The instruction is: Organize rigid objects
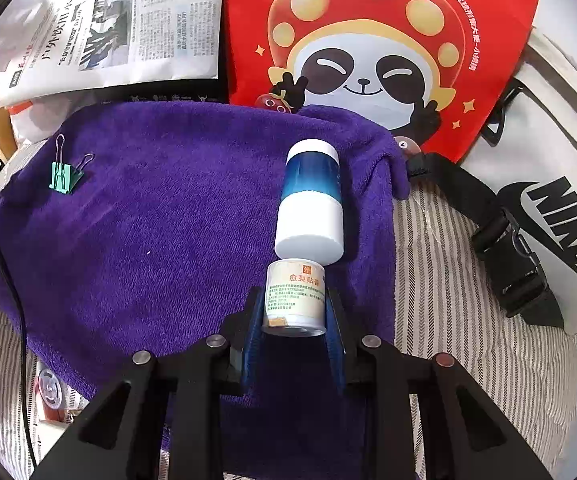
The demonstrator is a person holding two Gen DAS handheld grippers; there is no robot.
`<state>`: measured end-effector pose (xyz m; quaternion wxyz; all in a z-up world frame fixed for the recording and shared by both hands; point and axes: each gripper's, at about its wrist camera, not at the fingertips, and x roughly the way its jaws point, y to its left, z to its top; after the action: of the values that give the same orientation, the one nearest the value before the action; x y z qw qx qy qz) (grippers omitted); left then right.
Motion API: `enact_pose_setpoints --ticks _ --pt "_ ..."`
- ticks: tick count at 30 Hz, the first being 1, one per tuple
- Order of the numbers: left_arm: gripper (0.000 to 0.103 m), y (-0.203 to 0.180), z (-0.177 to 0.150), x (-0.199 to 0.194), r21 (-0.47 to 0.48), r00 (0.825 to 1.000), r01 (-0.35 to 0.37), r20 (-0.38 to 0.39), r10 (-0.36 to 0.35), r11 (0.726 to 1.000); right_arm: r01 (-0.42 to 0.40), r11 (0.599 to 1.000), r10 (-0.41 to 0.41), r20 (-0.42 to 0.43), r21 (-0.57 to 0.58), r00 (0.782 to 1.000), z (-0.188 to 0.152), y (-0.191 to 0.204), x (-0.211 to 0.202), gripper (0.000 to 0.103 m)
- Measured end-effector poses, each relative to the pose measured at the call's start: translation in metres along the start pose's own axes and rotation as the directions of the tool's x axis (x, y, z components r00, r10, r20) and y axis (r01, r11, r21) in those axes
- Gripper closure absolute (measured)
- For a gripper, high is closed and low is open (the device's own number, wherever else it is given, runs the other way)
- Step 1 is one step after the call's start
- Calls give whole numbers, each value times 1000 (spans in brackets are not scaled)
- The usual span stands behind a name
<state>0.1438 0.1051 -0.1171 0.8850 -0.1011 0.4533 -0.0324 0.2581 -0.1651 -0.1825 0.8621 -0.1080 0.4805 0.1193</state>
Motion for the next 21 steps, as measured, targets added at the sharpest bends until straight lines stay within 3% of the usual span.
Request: enact_pose_setpoints --ticks 9,14,21 --pt "82 -3 -3 -2 8 1000 13 -10 -13 1000 -26 1000 25 -11 -14 1000 1 1 0 72" --pt "82 -8 4 1 15 999 37 0 -37 999 -25 999 24 -29 -35 999 -6 7 -8 57" --pt "82 -13 15 10 7 998 65 11 -66 998 -28 999 28 -22 -15 999 -21 8 -31 52"
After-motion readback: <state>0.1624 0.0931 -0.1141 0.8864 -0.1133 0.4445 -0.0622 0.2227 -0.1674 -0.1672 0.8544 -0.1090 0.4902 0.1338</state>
